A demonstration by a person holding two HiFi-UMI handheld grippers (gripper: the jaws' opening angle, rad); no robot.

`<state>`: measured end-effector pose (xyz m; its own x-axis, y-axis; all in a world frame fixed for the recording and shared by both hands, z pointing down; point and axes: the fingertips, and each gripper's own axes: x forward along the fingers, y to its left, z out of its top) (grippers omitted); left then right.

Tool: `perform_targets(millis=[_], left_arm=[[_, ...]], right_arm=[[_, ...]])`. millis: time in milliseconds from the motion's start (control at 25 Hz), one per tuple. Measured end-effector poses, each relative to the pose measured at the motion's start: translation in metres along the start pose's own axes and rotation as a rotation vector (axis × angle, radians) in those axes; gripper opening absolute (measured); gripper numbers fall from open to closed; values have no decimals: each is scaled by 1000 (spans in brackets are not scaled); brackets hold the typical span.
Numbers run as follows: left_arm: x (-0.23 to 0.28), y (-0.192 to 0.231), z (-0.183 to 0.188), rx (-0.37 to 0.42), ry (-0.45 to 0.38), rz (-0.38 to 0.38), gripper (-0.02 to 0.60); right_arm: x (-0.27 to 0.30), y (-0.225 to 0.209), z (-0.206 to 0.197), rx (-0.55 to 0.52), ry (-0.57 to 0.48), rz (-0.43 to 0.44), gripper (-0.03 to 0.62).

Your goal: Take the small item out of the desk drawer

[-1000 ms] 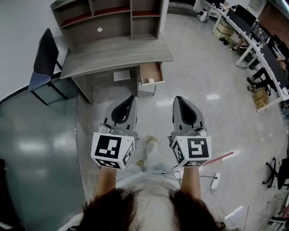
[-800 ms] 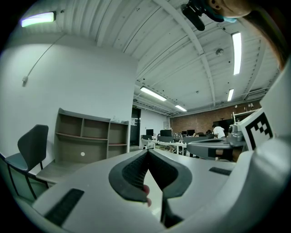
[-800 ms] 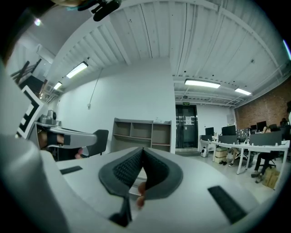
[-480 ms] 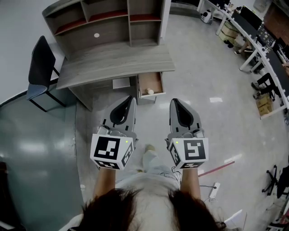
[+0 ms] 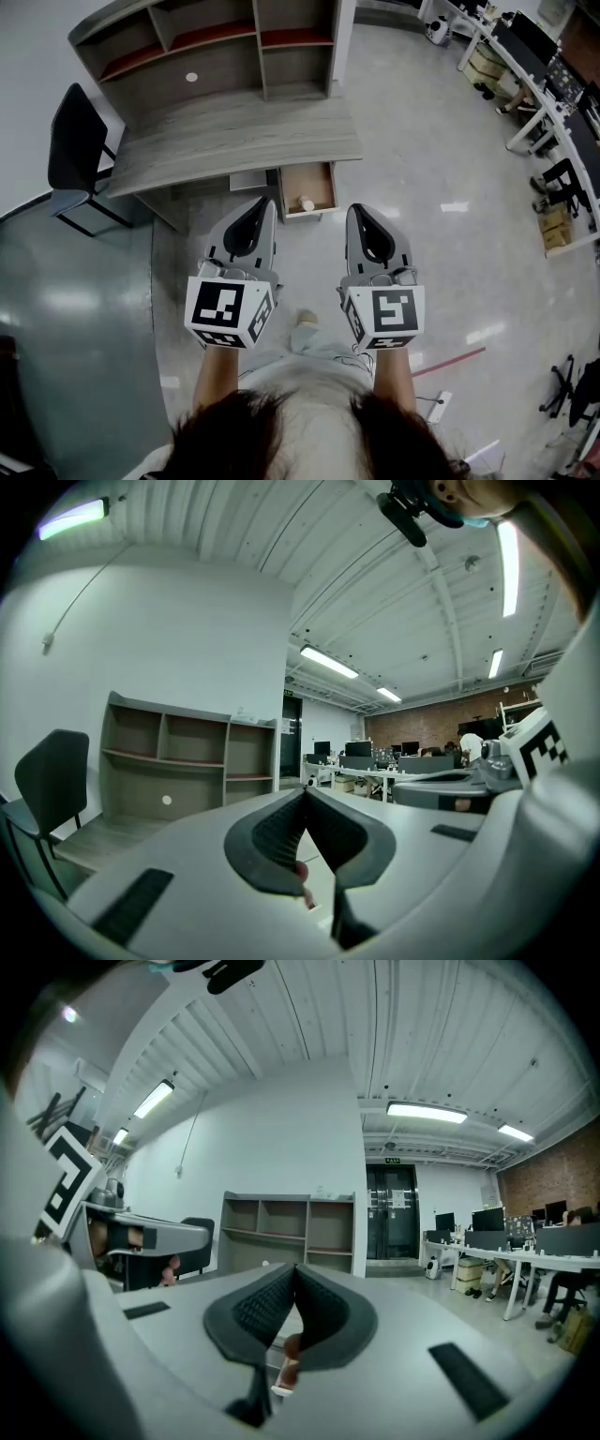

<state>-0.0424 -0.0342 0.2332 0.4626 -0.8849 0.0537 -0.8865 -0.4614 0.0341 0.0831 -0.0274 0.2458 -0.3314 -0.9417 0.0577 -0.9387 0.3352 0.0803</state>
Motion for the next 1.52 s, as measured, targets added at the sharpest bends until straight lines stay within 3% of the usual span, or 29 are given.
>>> perform_targets(millis=[560,1520], left_arm=[[62,26,-25,-15,29,54,12],[158,111,-84,-4,89,19,12]], right_arm=[[75,-25,-37,0,61,83,28],[204,-26,-121,-67,183,56,28]])
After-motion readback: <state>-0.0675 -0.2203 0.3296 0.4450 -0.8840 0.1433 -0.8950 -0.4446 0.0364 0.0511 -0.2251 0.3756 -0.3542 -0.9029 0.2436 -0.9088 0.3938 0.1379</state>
